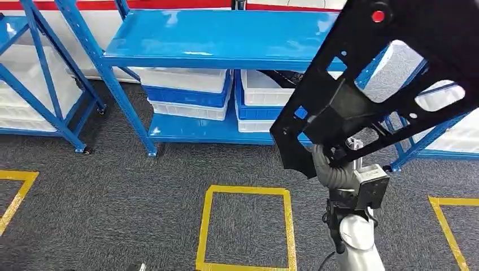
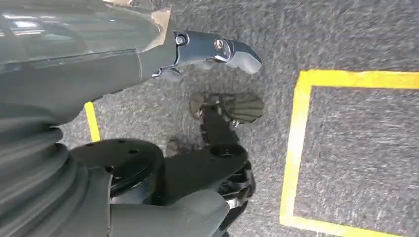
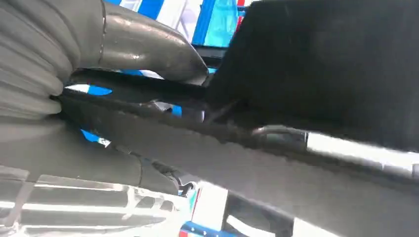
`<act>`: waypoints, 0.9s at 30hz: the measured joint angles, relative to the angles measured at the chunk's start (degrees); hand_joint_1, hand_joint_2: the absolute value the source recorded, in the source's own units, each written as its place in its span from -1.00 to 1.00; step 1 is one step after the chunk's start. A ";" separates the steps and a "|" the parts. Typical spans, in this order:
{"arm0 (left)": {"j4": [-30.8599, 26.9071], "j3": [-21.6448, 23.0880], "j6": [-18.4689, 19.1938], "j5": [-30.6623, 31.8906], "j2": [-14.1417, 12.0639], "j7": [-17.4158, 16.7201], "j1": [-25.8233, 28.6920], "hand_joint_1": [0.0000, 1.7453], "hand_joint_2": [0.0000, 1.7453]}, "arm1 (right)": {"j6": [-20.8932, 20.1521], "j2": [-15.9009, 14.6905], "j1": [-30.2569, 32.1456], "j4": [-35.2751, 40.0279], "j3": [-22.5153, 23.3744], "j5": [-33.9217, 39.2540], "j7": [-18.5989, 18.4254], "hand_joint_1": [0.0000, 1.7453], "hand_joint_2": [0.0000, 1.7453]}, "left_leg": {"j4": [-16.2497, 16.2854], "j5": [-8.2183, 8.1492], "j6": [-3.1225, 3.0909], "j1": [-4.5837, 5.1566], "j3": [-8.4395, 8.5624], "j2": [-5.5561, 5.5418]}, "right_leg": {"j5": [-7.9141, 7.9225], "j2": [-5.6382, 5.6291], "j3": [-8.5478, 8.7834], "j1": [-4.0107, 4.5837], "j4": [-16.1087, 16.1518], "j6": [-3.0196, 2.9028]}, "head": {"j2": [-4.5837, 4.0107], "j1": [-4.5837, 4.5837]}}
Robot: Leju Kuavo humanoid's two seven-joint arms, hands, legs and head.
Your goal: Take the parts from the cabinet and place them on the table.
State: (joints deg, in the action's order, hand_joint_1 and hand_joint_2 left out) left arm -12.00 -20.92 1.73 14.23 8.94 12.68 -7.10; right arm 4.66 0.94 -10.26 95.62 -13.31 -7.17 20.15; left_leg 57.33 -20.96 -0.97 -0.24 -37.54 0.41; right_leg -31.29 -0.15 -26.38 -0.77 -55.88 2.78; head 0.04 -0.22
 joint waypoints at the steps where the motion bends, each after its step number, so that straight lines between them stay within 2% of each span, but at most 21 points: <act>1: 0.00 -0.11 0.33 -0.06 -0.09 0.07 0.14 -1.00 1.00 | 0.00 0.02 -0.03 -0.28 0.02 0.02 -0.04 1.00 1.00 | 0.05 0.42 0.13 0.04 -0.07 -0.01 | 0.16 -0.04 -0.28 0.12 -0.28 -0.23 | 0.00 0.03; 2: 0.02 -0.22 0.48 -0.13 -0.15 0.07 0.44 -1.00 1.00 | 0.02 0.04 -0.03 -0.50 0.02 0.06 -0.09 1.00 1.00 | 0.00 0.79 0.30 -0.01 -0.17 -0.08 | 0.36 -0.02 -0.57 0.15 -0.59 -0.56 | 0.00 -0.04; 3: 0.07 -0.37 0.61 -0.15 -0.28 0.09 0.83 -1.00 1.00 | 0.07 0.09 -0.09 -0.79 0.04 0.07 -0.13 1.00 1.00 | 0.15 0.87 0.62 -0.25 -0.53 -0.16 | 0.98 0.18 -1.09 -0.54 -0.49 -1.43 | 0.00 -0.02; 5: 0.07 -0.55 0.63 -0.20 -0.46 0.20 1.11 -1.00 1.00 | 0.11 0.24 -0.31 -1.14 0.07 0.13 -0.17 1.00 1.00 | 4.07 -5.45 1.10 -0.54 -1.93 -0.32 | 2.22 0.40 -1.65 -0.59 -0.58 -3.00 | 0.00 -0.33; 7: 0.07 -0.63 0.70 -0.20 -0.48 0.20 1.15 -1.00 1.00 | 0.11 0.35 -0.35 -1.35 0.15 0.17 -0.20 1.00 1.00 | 13.27 -12.10 1.51 -0.54 -4.08 -0.42 | 3.54 0.50 -3.26 -0.12 -0.68 -3.54 | 0.00 -0.46; 8: 0.07 -0.68 0.70 -0.20 -0.48 0.20 1.14 -1.00 1.00 | 0.11 0.35 -0.35 -1.49 0.17 0.17 -0.20 1.00 1.00 | 17.14 -13.44 1.62 -0.56 -4.72 -0.41 | 4.08 0.56 -4.06 0.08 -0.76 -3.61 | 0.00 -0.50; 9: 0.07 -0.72 0.72 -0.20 -0.50 0.20 1.16 -1.00 1.00 | 0.11 0.37 -0.34 -1.76 0.17 0.19 -0.20 1.00 1.00 | 19.44 -13.26 1.61 -0.56 -4.54 -0.41 | 4.64 0.59 -4.93 0.24 -0.94 -3.56 | 0.00 -0.50; 10: 0.07 -0.72 0.72 -0.20 -0.50 0.20 1.16 -1.00 1.00 | 0.11 0.37 -0.34 -1.86 0.18 0.20 -0.20 1.00 1.00 | 18.94 -11.75 1.47 -0.56 -3.36 -0.41 | 5.10 0.59 -5.74 0.30 -1.20 -3.55 | 0.00 -0.48; 12: 0.07 -0.72 0.92 -0.20 -0.52 0.81 1.06 -1.00 1.00 | 0.24 0.42 -0.44 -1.90 0.20 0.15 0.02 1.00 1.00 | 11.78 -7.92 1.00 -0.54 2.40 -0.43 | 5.79 0.53 -7.18 0.41 -1.85 -3.29 | 0.00 -0.52; 13: 0.04 -0.72 1.05 -0.20 -0.52 1.16 0.70 -1.00 1.00 | 0.26 0.44 -0.87 -1.90 0.20 0.13 0.02 1.00 1.00 | 6.74 -7.73 0.59 -0.51 6.09 -0.63 | 6.06 0.47 -7.63 0.42 -2.17 -3.02 | 0.00 -0.55; 14: 0.02 -0.74 1.07 -0.20 -0.68 1.22 0.13 -1.00 1.00 | 0.26 0.46 -1.50 -1.88 0.24 0.11 -0.22 1.00 1.00 | 2.56 -8.78 0.17 -0.17 8.80 -0.79 | 6.34 0.46 -8.17 0.77 -2.43 -2.81 | 0.00 -0.55; 15: 0.00 -0.74 1.20 -0.20 -0.70 1.22 -0.61 -1.00 1.00 | 0.26 0.48 -2.43 -1.84 0.37 0.09 -0.69 1.00 1.00 | 1.11 -9.07 0.03 -0.08 9.14 -0.80 | 6.99 0.58 -8.45 0.67 -2.43 -2.29 | 0.00 -0.35; 17: -0.02 -0.76 1.31 -0.22 -0.72 0.63 -1.22 -1.00 1.00 | 0.09 0.59 -3.88 -1.81 0.59 0.07 -1.73 1.00 1.00 | 0.88 -8.68 -0.43 0.51 8.38 -0.80 | 8.15 0.70 -9.18 0.33 -2.24 -1.50 | 0.00 -0.57; 18: -0.07 -0.79 1.38 -0.26 -0.74 0.33 -1.36 -1.00 1.00 | -0.13 0.59 -4.03 -1.86 0.68 0.13 -2.01 1.00 1.00 | 0.30 -8.01 -1.02 0.48 7.99 -0.67 | 8.74 0.65 -9.48 0.62 -2.13 -0.97 | 0.00 -0.41; 19: -0.04 -0.85 1.64 -0.42 -0.68 0.33 -1.39 -1.00 1.00 | -0.13 0.57 -4.05 -2.03 0.79 0.22 -1.92 1.00 1.00 | -0.29 -6.94 -1.53 -0.23 7.43 -0.18 | 7.80 0.56 -9.95 0.57 -2.93 -0.97 | 0.00 -0.39; 21: -0.04 -1.09 1.92 -1.07 -0.92 0.63 -1.47 -1.00 1.00 | -0.13 0.57 -4.54 -2.34 1.14 0.37 -1.68 1.00 1.00 | -0.34 -5.39 -2.47 -0.12 5.74 -0.07 | 1.46 0.34 -12.38 0.51 -8.23 -2.00 | 0.00 0.33; 22: -0.04 -1.25 2.14 -1.27 -0.94 0.83 -1.57 -1.00 1.00 | -0.13 0.57 -4.85 -2.60 1.25 0.48 -1.66 1.00 1.00 | -0.34 -4.59 -2.30 0.00 4.71 -0.05 | -1.43 0.33 -13.10 0.37 -12.35 -2.27 | 0.00 0.39; 23: -0.04 -1.57 2.36 -1.61 -0.96 1.05 -1.68 -1.00 1.00 | -0.13 0.57 -5.17 -2.90 1.33 0.55 -1.64 1.00 1.00 | -0.31 -3.83 -2.21 0.01 3.67 -0.04 | -3.09 0.32 -13.66 0.18 -16.19 -2.13 | 0.00 0.37; 24: -0.04 -1.81 2.43 -1.70 -1.01 1.14 -1.76 -1.00 1.00 | -0.13 0.59 -5.33 -3.15 1.47 0.66 -1.62 1.00 1.00 | -0.28 -3.02 -2.10 0.01 2.67 0.02 | -2.99 0.33 -13.68 0.10 -18.90 -1.59 | 0.00 0.48; 25: -0.04 -1.95 2.42 -1.77 -1.03 1.24 -1.79 -1.00 1.00 | -0.13 0.59 -5.44 -3.38 1.53 0.72 -1.62 1.00 1.00 | -0.24 -2.18 -1.93 -0.05 1.56 0.10 | -1.47 0.33 -12.91 -0.11 -19.81 -0.70 | 0.00 0.42; 27: -0.04 -2.14 2.34 -1.77 -1.05 1.51 -1.85 -1.00 1.00 | -0.13 0.59 -5.89 -3.89 1.57 0.83 -1.60 1.00 1.00 | 0.03 -0.56 -1.36 -0.29 -0.70 0.17 | 2.67 0.34 -8.45 -0.53 -15.36 1.03 | 0.00 0.41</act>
State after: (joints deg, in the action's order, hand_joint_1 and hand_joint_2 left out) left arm -12.04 -23.06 4.06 12.46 7.89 14.19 -8.95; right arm 4.52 1.53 -16.15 91.73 -11.74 -6.34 18.55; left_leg 57.36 -21.52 -2.34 -0.53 -38.24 0.58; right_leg -28.61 0.19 -34.83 -1.30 -71.24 3.81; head 0.04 0.19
